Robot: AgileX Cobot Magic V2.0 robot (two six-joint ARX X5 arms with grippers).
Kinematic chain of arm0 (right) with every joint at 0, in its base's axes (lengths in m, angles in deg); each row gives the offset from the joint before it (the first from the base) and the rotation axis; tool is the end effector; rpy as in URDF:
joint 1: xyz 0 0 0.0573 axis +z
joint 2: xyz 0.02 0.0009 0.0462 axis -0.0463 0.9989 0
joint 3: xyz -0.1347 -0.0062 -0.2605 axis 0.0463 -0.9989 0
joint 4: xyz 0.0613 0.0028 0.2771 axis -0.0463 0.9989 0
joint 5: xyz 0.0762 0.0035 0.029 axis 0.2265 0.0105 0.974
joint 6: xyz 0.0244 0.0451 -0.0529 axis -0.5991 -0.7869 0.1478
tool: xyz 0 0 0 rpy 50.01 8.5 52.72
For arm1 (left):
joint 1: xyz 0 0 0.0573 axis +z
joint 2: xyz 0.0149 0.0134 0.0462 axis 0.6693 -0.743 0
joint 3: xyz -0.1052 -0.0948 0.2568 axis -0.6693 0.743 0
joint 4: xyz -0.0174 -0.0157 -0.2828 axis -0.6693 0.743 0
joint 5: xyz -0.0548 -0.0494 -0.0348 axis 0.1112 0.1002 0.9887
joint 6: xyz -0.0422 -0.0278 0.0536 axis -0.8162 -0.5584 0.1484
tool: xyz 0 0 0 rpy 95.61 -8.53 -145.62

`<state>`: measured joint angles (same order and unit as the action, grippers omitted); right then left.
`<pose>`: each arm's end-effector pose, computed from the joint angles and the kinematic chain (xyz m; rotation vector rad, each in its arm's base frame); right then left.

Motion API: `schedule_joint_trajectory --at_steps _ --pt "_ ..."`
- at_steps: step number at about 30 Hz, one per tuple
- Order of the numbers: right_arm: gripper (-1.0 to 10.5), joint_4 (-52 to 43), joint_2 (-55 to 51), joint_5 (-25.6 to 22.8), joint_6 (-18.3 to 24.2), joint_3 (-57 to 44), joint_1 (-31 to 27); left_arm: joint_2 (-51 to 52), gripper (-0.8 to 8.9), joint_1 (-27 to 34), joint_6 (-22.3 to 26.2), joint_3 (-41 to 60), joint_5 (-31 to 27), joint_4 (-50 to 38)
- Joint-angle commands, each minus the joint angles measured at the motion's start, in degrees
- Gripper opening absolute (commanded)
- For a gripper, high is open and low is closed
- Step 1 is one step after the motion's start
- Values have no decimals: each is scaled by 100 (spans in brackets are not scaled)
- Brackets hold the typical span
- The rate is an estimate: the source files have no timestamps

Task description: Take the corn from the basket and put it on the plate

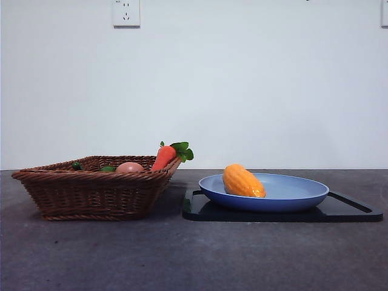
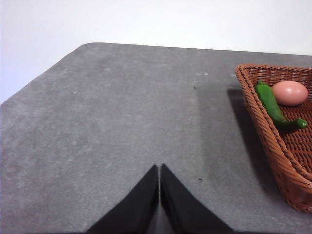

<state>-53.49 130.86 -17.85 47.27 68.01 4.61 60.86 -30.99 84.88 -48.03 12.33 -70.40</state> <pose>0.2879 0.0671 0.4030 -0.0368 0.3476 0.6905 0.1244 0.0192 0.1539 -0.0337 0.1606 0.1096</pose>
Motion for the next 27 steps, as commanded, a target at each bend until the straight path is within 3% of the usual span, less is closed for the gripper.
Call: schedule_joint_trajectory --at_steps 1,7,11,20,27 --pt "2 -46 57 11 52 109 7 4 8 22 -20 125 9 90" --pt "2 -48 -284 -608 326 31 -348 4 8 22 -20 125 9 90" --pt "2 -269 -789 -647 531 -385 -459 4 8 22 -20 125 9 81" --pt "2 -1759 -2837 -693 356 -2627 -1213 4 8 22 -20 125 9 76" --pt "2 -2374 -4579 -1659 317 -4387 -1460 4 8 22 -20 125 9 76"
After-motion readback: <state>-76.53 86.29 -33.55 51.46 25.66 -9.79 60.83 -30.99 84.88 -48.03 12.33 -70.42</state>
